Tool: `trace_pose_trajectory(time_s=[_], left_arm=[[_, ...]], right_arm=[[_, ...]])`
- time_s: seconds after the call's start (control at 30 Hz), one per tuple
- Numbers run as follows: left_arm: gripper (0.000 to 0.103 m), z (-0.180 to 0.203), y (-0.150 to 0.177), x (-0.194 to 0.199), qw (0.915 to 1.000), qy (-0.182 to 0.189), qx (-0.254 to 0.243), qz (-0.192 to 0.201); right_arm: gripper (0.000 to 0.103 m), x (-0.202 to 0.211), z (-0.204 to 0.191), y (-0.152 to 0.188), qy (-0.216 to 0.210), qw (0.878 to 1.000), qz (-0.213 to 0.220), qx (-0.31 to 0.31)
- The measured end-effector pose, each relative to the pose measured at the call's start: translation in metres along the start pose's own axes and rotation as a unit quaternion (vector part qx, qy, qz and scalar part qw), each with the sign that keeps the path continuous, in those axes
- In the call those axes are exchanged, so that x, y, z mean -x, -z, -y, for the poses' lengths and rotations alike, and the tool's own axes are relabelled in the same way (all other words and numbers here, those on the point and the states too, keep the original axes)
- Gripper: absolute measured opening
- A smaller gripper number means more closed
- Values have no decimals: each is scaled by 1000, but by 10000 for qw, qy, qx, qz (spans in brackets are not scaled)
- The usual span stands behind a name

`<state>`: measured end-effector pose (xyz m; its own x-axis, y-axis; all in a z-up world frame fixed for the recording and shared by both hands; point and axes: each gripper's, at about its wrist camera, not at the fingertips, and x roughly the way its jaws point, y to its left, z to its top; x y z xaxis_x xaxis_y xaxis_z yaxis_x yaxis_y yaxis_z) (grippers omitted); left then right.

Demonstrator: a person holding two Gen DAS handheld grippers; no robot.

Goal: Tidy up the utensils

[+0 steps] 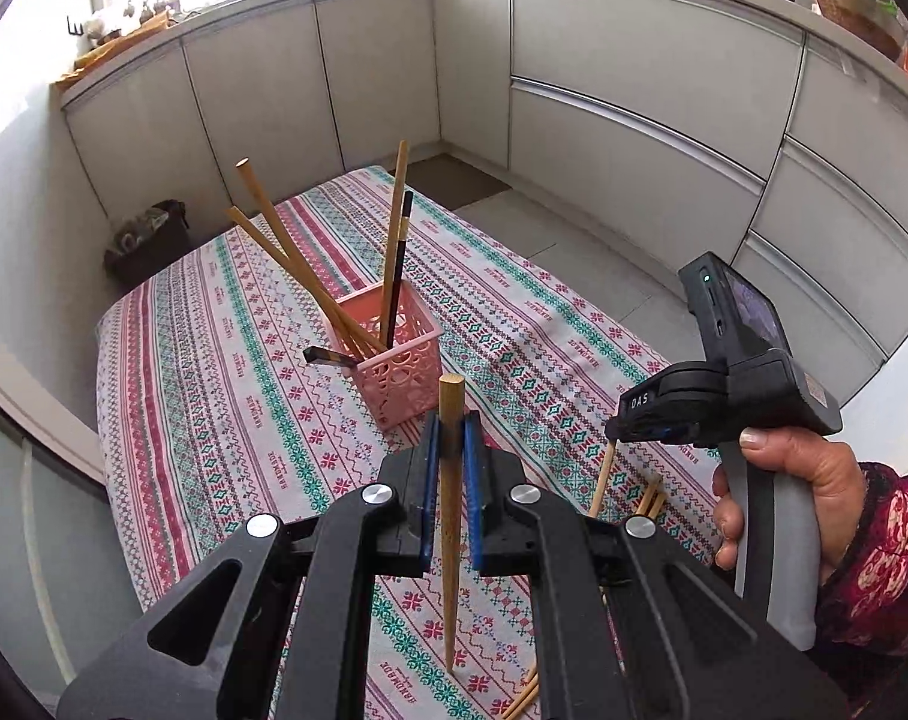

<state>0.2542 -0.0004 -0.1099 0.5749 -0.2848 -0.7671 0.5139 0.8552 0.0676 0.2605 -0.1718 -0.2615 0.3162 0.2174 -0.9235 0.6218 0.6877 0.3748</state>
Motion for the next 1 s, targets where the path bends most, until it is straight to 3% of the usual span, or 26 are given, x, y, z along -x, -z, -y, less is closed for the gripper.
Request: trace_pose_trajectory(time_s=[0.23, 0.57, 0.8, 1.0], left_arm=[[7, -3, -1, 10, 9995, -58, 272, 174], [7, 5, -11, 37, 9976, -85, 430, 529], [7, 1, -28, 58, 9935, 8, 743, 863], [7, 4, -52, 76, 9912, 326, 739, 1050]], right_arm=[[9, 57, -32, 4, -453, 9941, 732, 660], [9, 137, -37, 24, -688, 9711, 1703, 1526], [9, 180, -29, 30, -888, 9568, 2126, 1773], [9, 202, -13, 25, -1143, 9540, 2212, 1673]])
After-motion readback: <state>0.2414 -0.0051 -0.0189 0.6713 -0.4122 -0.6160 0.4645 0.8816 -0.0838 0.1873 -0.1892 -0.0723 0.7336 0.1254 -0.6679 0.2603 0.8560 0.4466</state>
